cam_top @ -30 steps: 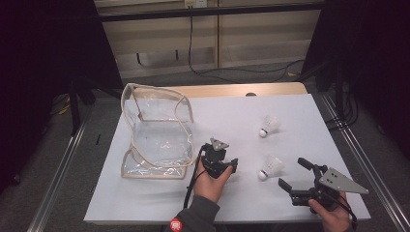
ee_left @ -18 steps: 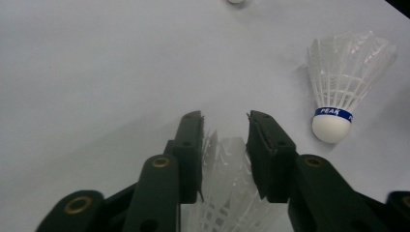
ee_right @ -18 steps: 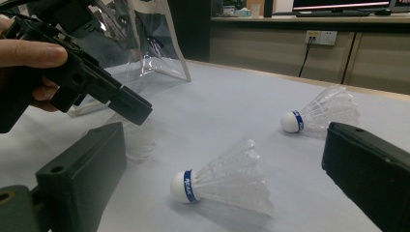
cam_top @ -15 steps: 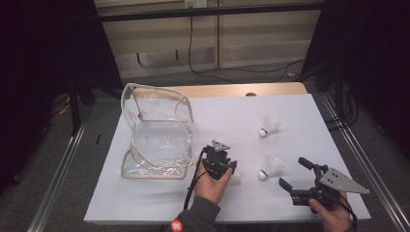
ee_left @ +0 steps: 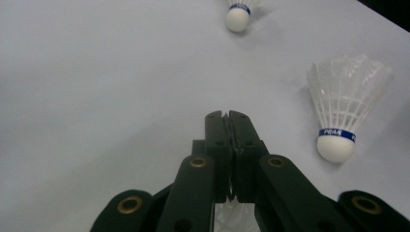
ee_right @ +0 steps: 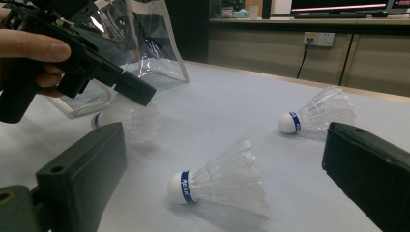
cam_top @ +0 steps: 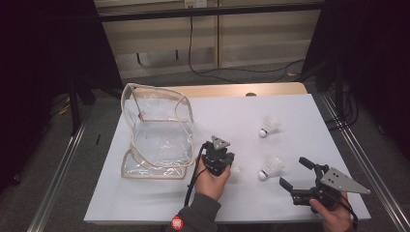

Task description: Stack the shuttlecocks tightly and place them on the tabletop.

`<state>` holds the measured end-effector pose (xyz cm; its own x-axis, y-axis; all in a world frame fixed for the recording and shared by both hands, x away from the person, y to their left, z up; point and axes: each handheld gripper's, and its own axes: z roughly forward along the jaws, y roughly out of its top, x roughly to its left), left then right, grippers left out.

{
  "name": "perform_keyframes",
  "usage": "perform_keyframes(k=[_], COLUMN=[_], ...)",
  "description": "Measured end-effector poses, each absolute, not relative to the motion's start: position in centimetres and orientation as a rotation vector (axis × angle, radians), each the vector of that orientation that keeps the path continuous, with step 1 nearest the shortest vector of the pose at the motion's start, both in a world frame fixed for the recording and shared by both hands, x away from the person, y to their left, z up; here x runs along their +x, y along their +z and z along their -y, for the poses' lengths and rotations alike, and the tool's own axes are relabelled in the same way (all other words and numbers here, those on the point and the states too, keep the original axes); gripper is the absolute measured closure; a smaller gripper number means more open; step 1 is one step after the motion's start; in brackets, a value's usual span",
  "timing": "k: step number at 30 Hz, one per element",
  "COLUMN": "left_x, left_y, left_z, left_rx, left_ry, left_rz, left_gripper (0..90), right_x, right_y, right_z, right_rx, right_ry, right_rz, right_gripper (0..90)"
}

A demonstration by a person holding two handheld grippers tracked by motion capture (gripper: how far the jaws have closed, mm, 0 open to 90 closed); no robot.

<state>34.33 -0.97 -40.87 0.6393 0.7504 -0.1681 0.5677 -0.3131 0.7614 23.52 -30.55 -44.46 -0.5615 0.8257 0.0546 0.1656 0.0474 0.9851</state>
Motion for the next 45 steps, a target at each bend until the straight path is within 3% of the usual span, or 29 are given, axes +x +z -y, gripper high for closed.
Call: perform_keyframes(k=[30, 45], left_x=[38.6, 39.9], left_y=[-41.0, -41.0], left_z=[1.4, 1.2], left_rx=[1.943, 1.906], left_ry=[0.441, 0.425], left_rz=[-0.977, -0.998], left_gripper=[87.7, 87.7], right_x=[23.5, 23.6], right_y=[-44.4, -44.5], right_z=[30.6, 30.6], right_rx=[0.989, 0.984], right_ry=[1.544, 1.542], right_rz=[-1.783, -1.786], right_gripper=[1.5, 1.2])
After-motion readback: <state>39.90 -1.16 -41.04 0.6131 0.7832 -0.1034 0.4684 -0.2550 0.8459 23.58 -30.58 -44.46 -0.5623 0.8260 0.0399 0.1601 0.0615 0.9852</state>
